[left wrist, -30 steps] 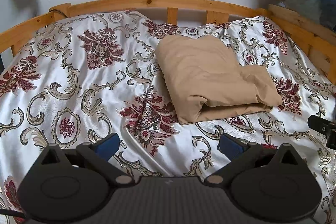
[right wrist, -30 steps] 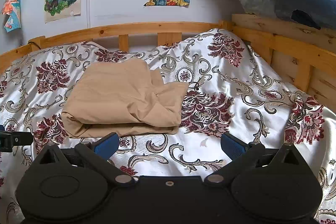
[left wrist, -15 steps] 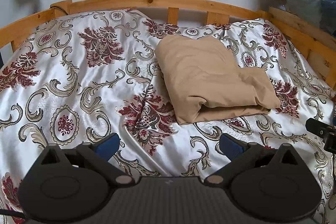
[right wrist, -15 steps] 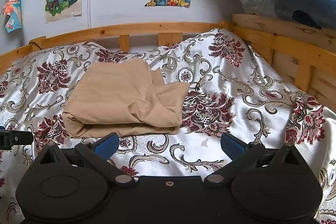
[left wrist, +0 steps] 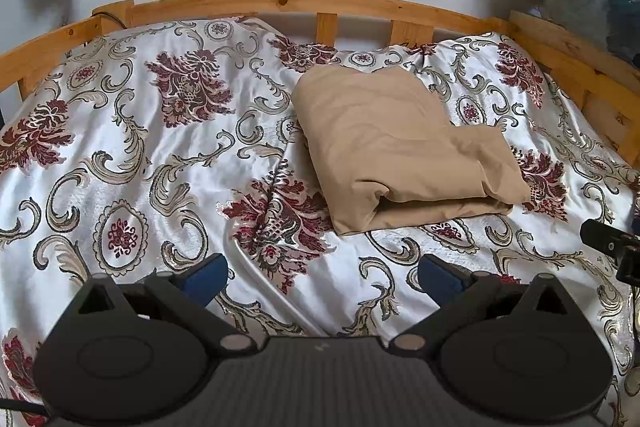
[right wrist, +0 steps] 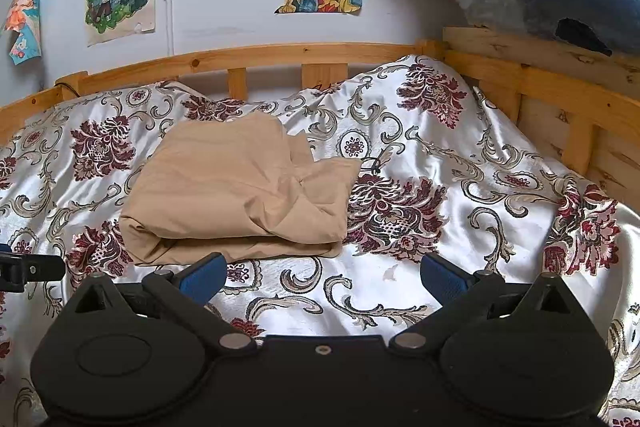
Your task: Fold large clothes
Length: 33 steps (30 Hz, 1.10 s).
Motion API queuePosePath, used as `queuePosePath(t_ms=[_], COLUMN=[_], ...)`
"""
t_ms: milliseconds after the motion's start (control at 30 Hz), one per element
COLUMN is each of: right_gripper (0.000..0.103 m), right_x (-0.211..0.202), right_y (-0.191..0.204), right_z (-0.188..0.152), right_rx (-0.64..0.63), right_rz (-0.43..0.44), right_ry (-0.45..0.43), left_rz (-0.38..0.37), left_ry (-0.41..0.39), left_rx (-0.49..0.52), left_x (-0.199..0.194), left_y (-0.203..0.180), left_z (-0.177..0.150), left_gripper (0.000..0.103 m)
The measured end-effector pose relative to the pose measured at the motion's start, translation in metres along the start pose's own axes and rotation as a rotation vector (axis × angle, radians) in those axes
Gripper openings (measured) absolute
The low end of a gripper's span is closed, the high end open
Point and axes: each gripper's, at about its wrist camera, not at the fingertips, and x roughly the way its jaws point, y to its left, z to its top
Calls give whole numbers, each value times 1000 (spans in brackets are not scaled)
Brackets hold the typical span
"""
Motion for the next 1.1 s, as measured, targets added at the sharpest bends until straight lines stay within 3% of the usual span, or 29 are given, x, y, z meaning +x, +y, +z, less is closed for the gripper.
queuePosePath(t_ms=[400,1100], right_gripper=[102,102], right_x=[0,0], right_y=[-2,-2], right_z=[0,1], right_rx=[1,2], right_rz=[2,3], right_ry=[-1,0], left_rz=[79,89], left_ry=[9,7], left_rx=[56,83], left_x=[2,1], left_y=[-4,-4], left_z=[-1,-2], left_gripper=[102,102])
